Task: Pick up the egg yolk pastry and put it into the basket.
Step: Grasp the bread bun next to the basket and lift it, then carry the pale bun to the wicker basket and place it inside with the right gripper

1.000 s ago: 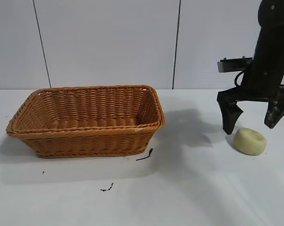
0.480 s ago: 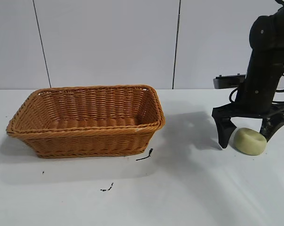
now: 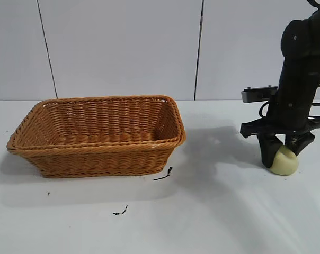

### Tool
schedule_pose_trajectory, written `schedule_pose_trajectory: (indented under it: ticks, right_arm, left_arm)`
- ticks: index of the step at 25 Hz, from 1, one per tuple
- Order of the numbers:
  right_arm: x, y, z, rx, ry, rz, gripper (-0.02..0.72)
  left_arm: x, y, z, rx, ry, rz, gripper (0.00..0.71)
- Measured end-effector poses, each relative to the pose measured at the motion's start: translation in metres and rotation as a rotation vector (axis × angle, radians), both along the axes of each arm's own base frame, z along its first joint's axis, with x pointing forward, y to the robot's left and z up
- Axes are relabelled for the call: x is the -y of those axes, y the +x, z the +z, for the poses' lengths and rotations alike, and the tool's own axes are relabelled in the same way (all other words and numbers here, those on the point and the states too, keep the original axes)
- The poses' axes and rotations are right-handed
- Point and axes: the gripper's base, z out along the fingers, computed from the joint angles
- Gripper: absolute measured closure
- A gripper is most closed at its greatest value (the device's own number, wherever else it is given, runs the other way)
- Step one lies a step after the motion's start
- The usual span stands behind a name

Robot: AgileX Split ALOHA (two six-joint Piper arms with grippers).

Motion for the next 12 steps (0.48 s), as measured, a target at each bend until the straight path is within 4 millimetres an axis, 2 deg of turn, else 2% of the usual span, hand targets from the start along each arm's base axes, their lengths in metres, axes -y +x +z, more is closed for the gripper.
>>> schedule_pose_trajectory:
  ticks: [3,7,12]
  right_arm:
    - [0.000,0.000,0.004,-0.002,0.001,-0.001,0.565]
    - [0.000,-0.002,0.021,0.018,0.007,-0.004,0.580]
    - [0.000,-0.008,0.080,0.149,0.017,0.000,0.580]
  left_arm:
    - [0.000,0.000,0.000,0.000,0.000,0.000,0.014]
    - [0.000,0.000,0.000,0.000,0.000,0.000,0.014]
    - [0.000,0.000,0.000,0.000,0.000,0.000,0.014]
